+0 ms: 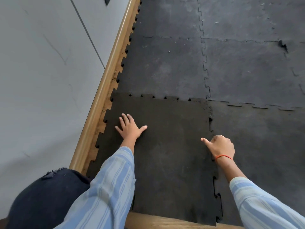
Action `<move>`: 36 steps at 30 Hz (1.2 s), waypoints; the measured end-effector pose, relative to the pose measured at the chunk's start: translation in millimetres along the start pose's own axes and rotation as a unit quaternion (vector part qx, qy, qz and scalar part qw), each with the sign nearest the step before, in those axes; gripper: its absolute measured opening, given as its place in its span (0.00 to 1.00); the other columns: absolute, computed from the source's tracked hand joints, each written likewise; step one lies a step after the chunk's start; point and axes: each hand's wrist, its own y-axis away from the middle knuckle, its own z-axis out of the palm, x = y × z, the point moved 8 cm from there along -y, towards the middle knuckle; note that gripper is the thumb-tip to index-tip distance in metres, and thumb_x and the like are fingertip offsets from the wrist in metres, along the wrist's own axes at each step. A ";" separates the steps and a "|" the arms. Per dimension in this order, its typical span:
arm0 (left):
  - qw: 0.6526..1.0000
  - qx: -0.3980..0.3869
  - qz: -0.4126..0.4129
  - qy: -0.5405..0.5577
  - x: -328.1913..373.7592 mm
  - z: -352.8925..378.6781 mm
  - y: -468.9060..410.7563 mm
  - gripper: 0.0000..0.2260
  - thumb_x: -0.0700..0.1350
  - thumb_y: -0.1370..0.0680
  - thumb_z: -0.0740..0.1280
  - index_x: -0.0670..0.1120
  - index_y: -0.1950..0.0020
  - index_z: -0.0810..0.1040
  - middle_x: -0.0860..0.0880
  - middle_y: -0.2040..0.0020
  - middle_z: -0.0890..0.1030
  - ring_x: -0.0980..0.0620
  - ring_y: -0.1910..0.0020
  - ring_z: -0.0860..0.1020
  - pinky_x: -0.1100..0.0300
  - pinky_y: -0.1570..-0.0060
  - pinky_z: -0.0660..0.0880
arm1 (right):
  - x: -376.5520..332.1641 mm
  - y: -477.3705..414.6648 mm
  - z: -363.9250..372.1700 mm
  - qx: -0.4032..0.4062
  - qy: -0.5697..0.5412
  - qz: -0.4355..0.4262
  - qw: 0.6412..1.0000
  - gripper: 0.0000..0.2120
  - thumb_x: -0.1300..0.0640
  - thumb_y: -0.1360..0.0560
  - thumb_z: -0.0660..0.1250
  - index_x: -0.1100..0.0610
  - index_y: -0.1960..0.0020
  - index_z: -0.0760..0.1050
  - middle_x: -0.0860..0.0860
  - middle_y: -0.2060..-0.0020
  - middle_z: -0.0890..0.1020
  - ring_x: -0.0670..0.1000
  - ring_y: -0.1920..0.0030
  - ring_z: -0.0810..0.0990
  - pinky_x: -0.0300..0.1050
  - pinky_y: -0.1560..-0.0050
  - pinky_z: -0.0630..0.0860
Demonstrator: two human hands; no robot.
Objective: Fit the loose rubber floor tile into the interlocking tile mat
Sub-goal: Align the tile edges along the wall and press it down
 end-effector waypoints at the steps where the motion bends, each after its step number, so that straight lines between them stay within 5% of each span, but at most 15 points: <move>1: 0.998 -0.011 0.053 -0.026 24.3 8.3 4.1 0.46 0.65 0.25 0.63 0.44 0.21 0.41 0.44 0.20 0.39 0.44 0.21 0.40 0.38 0.26 0.45 | -9.7 -4.4 -7.1 0.034 -0.013 -0.021 0.999 0.22 0.42 0.29 0.69 0.63 0.61 0.79 0.61 0.55 0.83 0.62 0.50 0.79 0.49 0.56 0.75; 4: 0.985 -0.041 0.147 -0.083 71.8 23.1 10.6 0.44 0.64 0.24 0.61 0.45 0.21 0.40 0.47 0.20 0.37 0.47 0.21 0.40 0.38 0.26 0.45 | -52.4 -9.1 3.3 0.012 0.001 -0.124 0.992 0.26 0.45 0.27 0.69 0.64 0.39 0.75 0.62 0.40 0.76 0.62 0.36 0.71 0.52 0.40 0.71; 7: 0.975 -0.050 0.178 -0.123 84.4 22.2 2.8 0.47 0.65 0.26 0.63 0.45 0.21 0.40 0.48 0.20 0.37 0.48 0.21 0.41 0.38 0.25 0.47 | -76.7 -6.6 37.8 -0.096 0.102 -0.208 0.968 0.41 0.40 0.24 0.62 0.65 0.24 0.52 0.60 0.23 0.55 0.58 0.23 0.53 0.50 0.24 0.55; 10: 0.965 -0.068 0.212 -0.136 95.1 15.1 -10.0 0.53 0.65 0.30 0.69 0.43 0.21 0.39 0.48 0.21 0.36 0.48 0.21 0.40 0.40 0.25 0.49 | -78.6 -15.8 52.8 -0.162 0.116 -0.211 0.957 0.42 0.38 0.23 0.57 0.62 0.22 0.43 0.56 0.22 0.43 0.54 0.22 0.43 0.54 0.23 0.50; 17: 0.952 -0.104 0.219 -0.189 114.3 10.0 -44.0 0.69 0.68 0.43 0.76 0.40 0.23 0.33 0.44 0.22 0.32 0.45 0.22 0.36 0.41 0.25 0.47 | -95.3 -46.1 58.1 -0.203 0.173 -0.219 0.939 0.44 0.40 0.24 0.60 0.59 0.22 0.39 0.54 0.23 0.36 0.54 0.22 0.39 0.56 0.23 0.47; 27: 0.946 -0.122 0.246 -0.172 106.8 7.0 -56.2 0.67 0.66 0.41 0.77 0.42 0.23 0.33 0.45 0.22 0.32 0.47 0.22 0.36 0.43 0.25 0.45 | -122.2 -62.3 60.1 -0.223 0.204 -0.219 0.928 0.49 0.43 0.25 0.66 0.60 0.23 0.36 0.55 0.23 0.34 0.56 0.22 0.37 0.56 0.23 0.46; 32: 0.977 -0.096 0.102 -0.159 41.9 -30.6 -82.8 0.68 0.67 0.41 0.76 0.39 0.24 0.32 0.41 0.23 0.30 0.43 0.23 0.35 0.45 0.24 0.44 | -122.8 -61.8 62.6 -0.223 0.193 -0.213 0.931 0.49 0.45 0.26 0.68 0.60 0.23 0.37 0.55 0.23 0.34 0.57 0.22 0.37 0.56 0.23 0.48; 36: 0.975 -0.113 0.096 -0.167 37.5 -28.5 -96.8 0.69 0.68 0.42 0.76 0.40 0.24 0.31 0.42 0.24 0.29 0.43 0.23 0.34 0.44 0.25 0.44 | -122.4 -62.8 61.8 -0.211 0.185 -0.217 0.935 0.49 0.45 0.26 0.68 0.60 0.22 0.38 0.55 0.23 0.35 0.56 0.22 0.38 0.56 0.23 0.49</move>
